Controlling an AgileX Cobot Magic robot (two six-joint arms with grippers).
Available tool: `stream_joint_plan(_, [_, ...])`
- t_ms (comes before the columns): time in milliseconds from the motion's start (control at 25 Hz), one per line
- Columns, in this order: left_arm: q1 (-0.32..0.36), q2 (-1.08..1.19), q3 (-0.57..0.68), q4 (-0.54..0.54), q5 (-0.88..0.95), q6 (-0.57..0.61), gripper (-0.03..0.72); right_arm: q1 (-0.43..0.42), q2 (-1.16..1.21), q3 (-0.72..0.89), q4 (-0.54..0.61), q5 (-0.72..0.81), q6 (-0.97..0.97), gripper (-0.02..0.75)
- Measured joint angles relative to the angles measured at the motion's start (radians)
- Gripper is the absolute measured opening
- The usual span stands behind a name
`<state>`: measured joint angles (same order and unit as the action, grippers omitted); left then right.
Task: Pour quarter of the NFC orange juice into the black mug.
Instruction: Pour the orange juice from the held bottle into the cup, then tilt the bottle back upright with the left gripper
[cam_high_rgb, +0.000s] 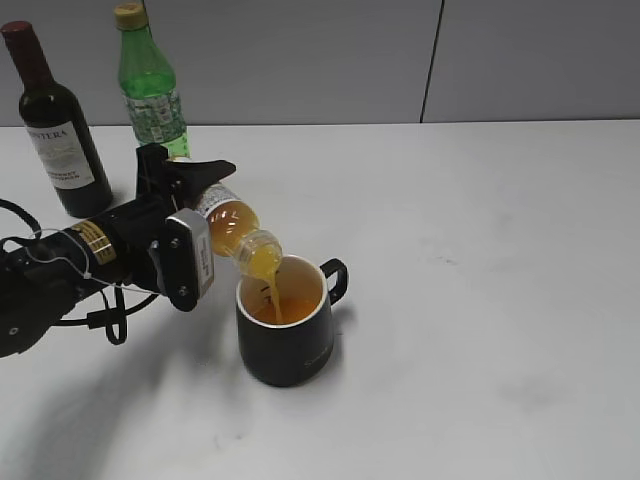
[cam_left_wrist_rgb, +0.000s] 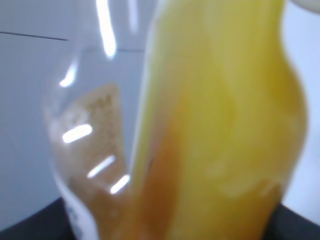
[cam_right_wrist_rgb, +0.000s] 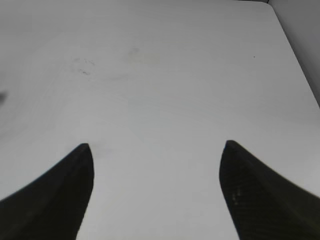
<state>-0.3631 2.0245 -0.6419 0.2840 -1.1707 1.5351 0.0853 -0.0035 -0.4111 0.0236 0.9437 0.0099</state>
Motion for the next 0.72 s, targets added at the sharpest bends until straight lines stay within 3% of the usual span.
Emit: stream_joint_plan(720, [0.000,0.000,0.000,0.000,0.000,0.019,0.469,0.000,0.000,0.000,0.000,0.000,0.000,0.594])
